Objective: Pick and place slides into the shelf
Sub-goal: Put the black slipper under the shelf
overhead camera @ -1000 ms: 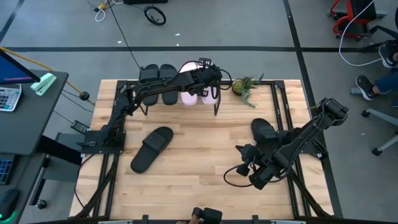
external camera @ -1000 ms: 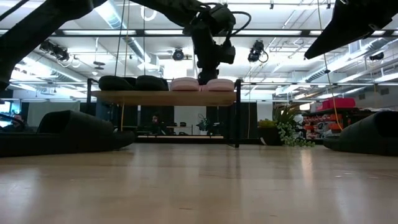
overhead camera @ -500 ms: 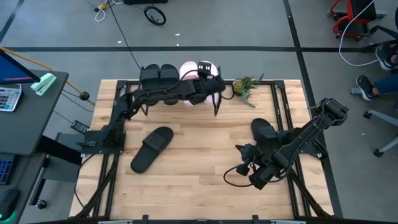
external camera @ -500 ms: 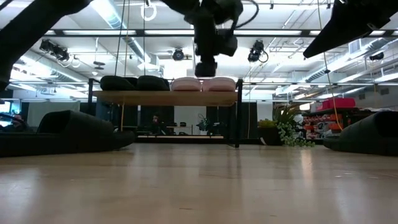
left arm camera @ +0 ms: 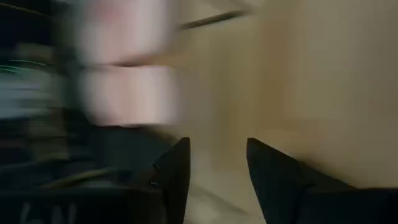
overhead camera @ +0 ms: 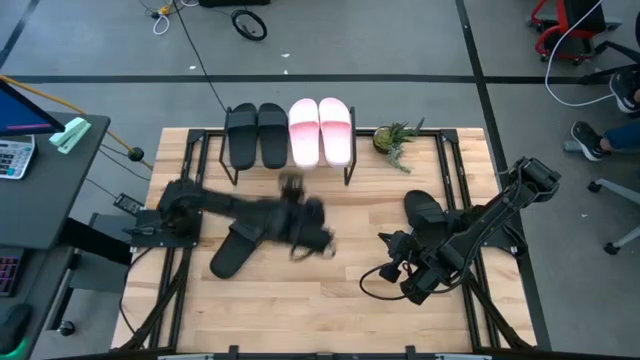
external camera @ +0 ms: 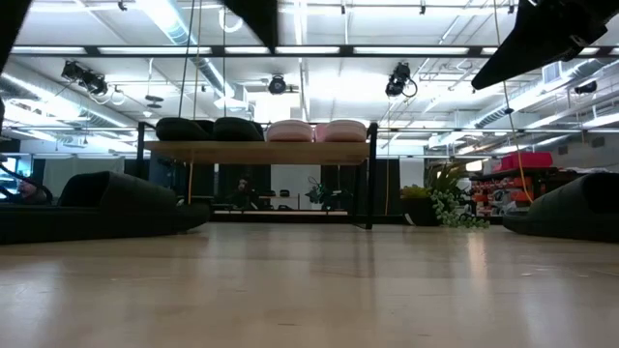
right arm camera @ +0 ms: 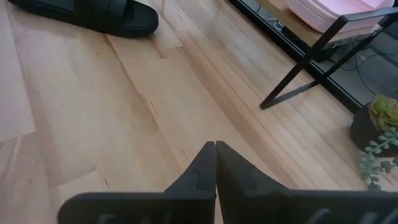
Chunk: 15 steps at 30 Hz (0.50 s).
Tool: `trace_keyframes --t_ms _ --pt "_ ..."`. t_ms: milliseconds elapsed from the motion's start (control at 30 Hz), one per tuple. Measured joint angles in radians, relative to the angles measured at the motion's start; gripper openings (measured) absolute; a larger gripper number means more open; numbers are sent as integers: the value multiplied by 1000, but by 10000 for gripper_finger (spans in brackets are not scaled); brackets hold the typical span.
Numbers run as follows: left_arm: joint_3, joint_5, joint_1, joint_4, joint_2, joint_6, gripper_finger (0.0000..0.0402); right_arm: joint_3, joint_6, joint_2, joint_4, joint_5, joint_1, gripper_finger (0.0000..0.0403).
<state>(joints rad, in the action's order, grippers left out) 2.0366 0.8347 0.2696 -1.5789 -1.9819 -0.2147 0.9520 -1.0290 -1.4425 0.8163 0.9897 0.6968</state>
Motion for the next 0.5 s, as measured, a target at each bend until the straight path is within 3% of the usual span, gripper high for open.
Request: trace_keyframes --t_ms 100,133,300,500 --pt "-32 -279 97 37 28 -129 154 0 0 0 -3 0 0 5" --pt "-37 -331 127 44 32 -141 151 0 0 0 -3 1 0 5" --pt "-151 -346 247 14 27 -192 140 0 8 0 -11 6 -1 5" --pt "-440 -396 320 10 32 -422 149 0 9 0 -20 14 -1 5"
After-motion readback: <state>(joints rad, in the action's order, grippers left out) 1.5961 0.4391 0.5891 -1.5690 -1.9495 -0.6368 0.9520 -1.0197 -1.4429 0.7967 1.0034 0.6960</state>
